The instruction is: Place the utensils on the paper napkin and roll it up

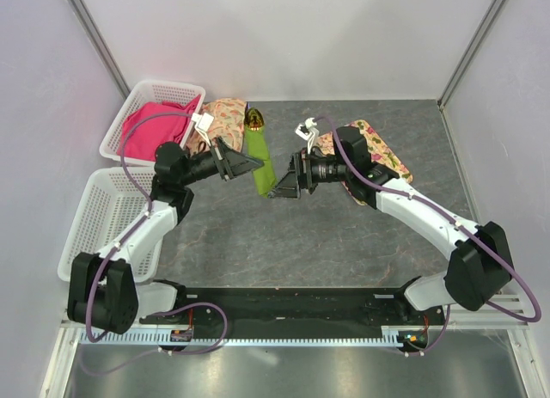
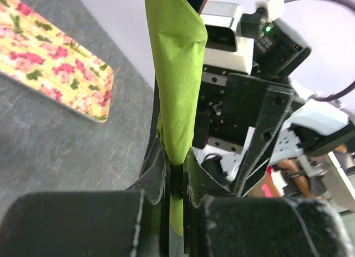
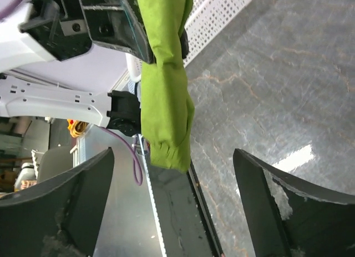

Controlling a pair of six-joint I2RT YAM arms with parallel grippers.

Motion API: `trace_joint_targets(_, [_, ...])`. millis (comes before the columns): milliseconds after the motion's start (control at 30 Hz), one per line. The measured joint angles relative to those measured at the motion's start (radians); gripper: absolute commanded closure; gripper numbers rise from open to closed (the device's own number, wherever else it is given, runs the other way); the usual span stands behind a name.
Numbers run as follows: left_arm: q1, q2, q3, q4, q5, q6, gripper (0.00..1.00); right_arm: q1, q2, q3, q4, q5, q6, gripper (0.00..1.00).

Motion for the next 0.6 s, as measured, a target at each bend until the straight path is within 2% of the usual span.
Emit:
trace_joint_targets(167, [0.085, -0.057, 0.097, -0.352, 0.092, 0.253, 0.98, -0.006, 0.0, 0.026, -0.087, 0.012, -0.067, 0.02])
trace_joint_targets(267, [0.203, -0.106, 0.156, -0.603, 0.157, 0.443, 0.98, -0.022, 0.0, 0.039, -0.122, 0.018, -0.1, 0.02])
trace_joint_targets(433, [0.392, -0.101, 0.311, -1.098, 0.194, 0.869, 0.98, -0.037, 0.0, 0.04, -0.178, 0.031, -0.145, 0.02])
trace_joint_targets(600, [0.588, -0.014, 0.469, -1.574, 0.196, 1.345, 0.98, -0.037, 0.0, 0.042, -0.211, 0.049, -0.176, 0.02])
